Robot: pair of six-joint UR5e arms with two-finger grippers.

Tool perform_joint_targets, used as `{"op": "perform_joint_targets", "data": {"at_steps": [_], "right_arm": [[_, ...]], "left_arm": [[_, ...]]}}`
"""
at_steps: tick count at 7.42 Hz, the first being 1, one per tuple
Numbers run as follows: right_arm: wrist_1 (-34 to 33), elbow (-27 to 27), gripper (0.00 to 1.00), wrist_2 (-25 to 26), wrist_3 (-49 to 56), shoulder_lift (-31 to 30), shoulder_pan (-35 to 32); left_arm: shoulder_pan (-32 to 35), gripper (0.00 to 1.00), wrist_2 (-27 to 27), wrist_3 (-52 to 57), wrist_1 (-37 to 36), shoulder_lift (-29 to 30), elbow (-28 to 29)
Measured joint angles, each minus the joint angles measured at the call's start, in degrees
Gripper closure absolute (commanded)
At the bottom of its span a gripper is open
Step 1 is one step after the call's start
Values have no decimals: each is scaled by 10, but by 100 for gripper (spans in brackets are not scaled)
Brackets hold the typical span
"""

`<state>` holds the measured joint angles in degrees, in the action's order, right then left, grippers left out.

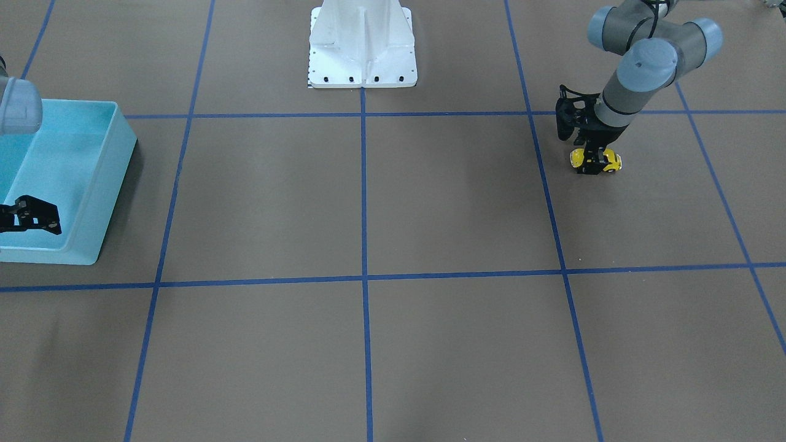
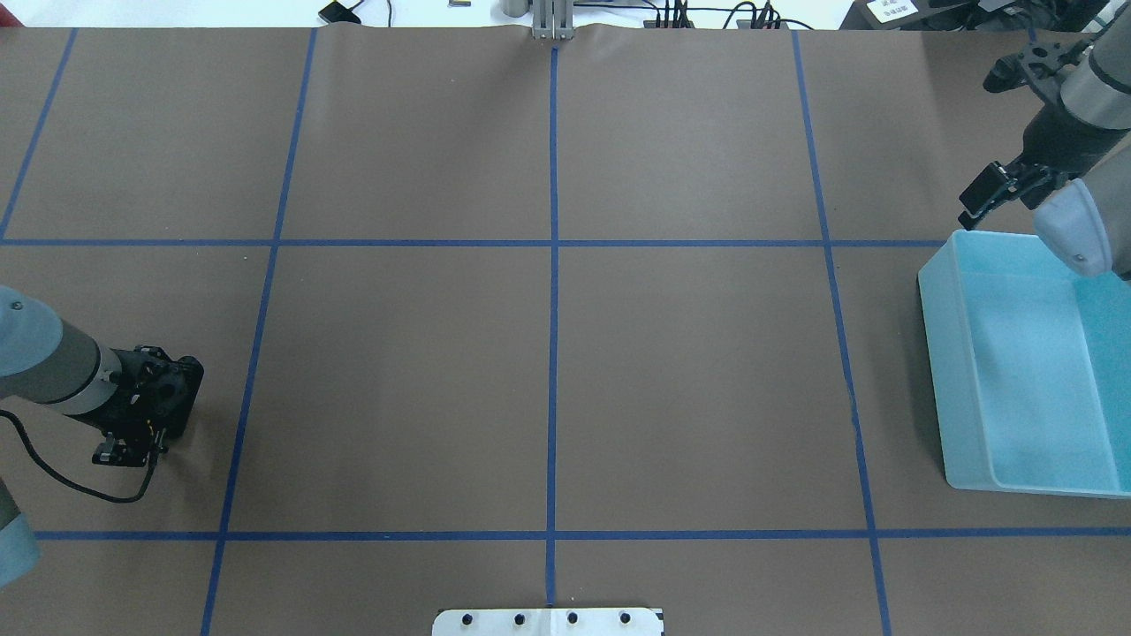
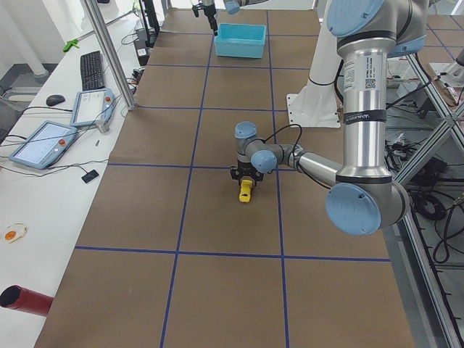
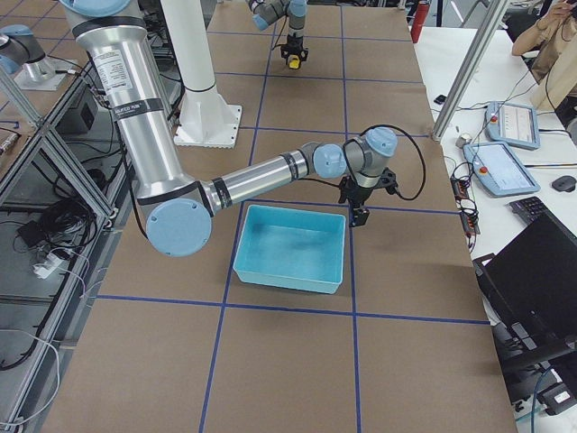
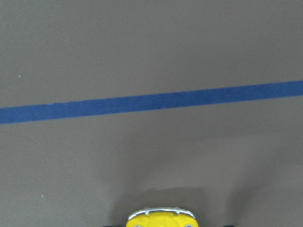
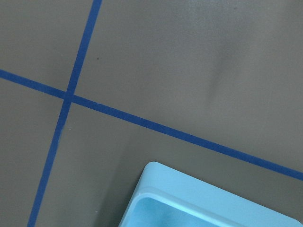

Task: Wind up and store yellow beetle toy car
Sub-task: 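Press the yellow car down onto the table with the left gripper, then drag the yellow car backward toward the robot with the left gripper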

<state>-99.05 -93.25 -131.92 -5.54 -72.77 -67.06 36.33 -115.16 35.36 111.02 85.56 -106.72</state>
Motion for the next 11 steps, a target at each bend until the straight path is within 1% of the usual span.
{"op": "perform_joint_targets", "data": {"at_steps": [5,9,11], "right_arm": [[0,0,0,0,0,-4,0],[0,0,0,0,0,-4,0],[0,0,0,0,0,-4,0]], "left_arm": [[2,100,-6,0,5,-12,-26],[2,100,-8,-5,68,-13,-19],[3,100,-22,-6,104,-14,-5]]}}
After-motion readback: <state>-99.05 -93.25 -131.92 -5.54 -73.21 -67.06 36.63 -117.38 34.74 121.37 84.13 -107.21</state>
